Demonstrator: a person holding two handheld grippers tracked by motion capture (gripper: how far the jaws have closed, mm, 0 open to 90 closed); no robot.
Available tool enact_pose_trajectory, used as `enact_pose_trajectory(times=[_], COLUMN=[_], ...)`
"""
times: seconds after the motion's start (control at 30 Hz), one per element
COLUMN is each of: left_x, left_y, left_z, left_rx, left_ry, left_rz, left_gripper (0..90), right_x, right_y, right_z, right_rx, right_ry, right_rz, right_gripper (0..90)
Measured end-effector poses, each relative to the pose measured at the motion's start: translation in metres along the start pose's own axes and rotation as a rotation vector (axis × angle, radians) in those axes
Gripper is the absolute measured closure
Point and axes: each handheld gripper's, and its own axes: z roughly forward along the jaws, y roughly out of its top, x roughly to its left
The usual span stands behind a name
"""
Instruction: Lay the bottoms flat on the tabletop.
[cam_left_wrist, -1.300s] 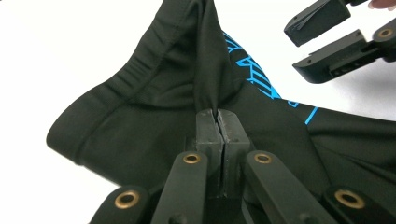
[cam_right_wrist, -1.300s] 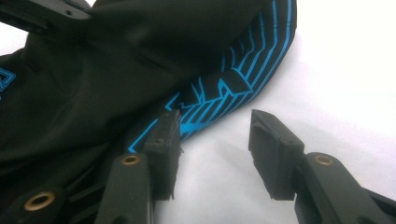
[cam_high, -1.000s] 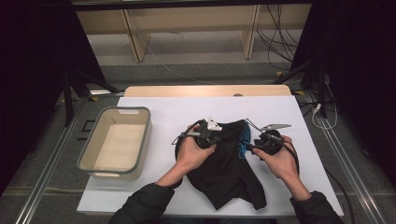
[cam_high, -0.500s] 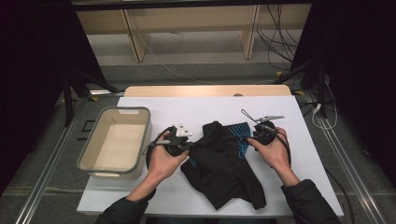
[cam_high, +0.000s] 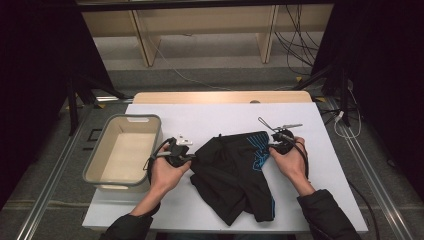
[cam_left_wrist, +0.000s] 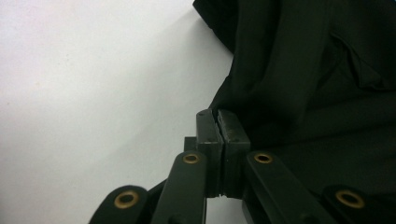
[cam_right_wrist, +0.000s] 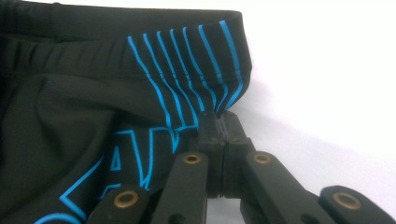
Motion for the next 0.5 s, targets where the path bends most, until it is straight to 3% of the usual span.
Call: enact_pose_trajectory(times=[0.23,0.33,0.4,0.5], left_x=[0.001,0.001,0.002,0.004], left_y=[0.004,0.003,0.004,0.008], left_z=[0.010,0.014,0.014,0.008], left_rx=[0.009,0.018,0.008,-0.023], left_ry=[0.003,0.003,0.013,0.021], left_rz=[-0.014,-0.016,-0.021,-0.034], left_gripper=[87.6,85.8,78.7,58.7], right_x=[-0.020,-0.025,-0.027,-0.032], right_y=[-0.004,-0.012,-0.017,-0.021], right_z=[-0.028,-0.029,-0.029,-0.032], right_rx=[0.042,0.080,0.073,0.012], right_ry=[-0.081,-0.076,-0.069,-0.054], right_rz=[0.029,0.034,0.039,0.033], right_gripper=[90.0,89.1,80.9,66.8])
